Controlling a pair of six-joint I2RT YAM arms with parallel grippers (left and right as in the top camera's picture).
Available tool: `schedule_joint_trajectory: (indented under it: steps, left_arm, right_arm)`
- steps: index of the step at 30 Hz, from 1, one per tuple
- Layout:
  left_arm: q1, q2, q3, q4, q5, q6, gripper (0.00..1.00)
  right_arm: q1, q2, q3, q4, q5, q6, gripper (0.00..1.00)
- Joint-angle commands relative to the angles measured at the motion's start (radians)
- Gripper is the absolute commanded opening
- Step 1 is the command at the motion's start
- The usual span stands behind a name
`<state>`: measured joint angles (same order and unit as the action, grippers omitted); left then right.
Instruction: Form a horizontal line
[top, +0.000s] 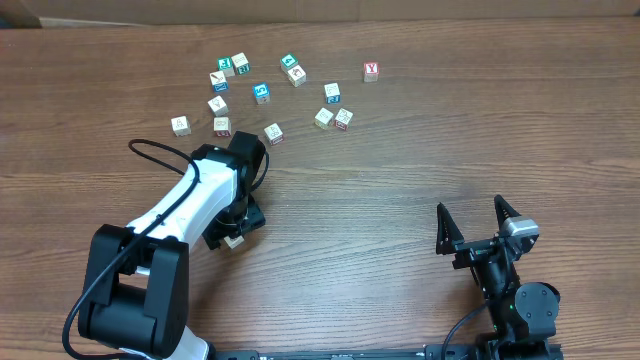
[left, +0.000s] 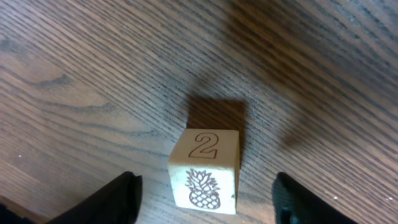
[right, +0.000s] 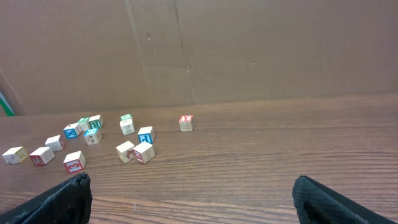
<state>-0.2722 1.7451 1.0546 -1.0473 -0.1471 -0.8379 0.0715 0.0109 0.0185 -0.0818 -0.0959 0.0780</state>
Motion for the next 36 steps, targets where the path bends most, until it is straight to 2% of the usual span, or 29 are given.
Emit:
schedule_joint_trajectory:
  steps: [1, 8, 20, 26, 29, 36]
  left_arm:
    - [0.005, -0.004, -0.017, 0.016, -0.016, -0.015, 0.59]
    - [0.003, -0.004, -0.021, 0.017, -0.017, -0.014, 0.42]
    - [0.003, -0.004, -0.031, 0.016, -0.017, 0.023, 0.45]
    - [0.003, -0.004, -0.082, 0.076, -0.017, 0.023, 0.46]
    - [0.004, -0.005, -0.083, 0.102, -0.017, 0.027, 0.43]
    - [0.003, -0.005, -0.058, 0.156, -0.017, 0.176, 0.37]
  right_arm:
    - [-0.008, -0.008, -0.01, 0.004, 0.013, -0.001, 1.0]
    - [-0.008, -0.008, -0.01, 0.004, 0.013, -0.001, 1.0]
    - [-0.008, -0.008, -0.01, 0.004, 0.013, -0.001, 1.0]
    - [-0.008, -0.008, -0.01, 0.004, 0.013, -0.001, 1.0]
    - [-0.008, -0.008, -0.01, 0.004, 0.013, -0.001, 1.0]
    - [-0.008, -0.008, -0.01, 0.004, 0.013, -0.001, 1.0]
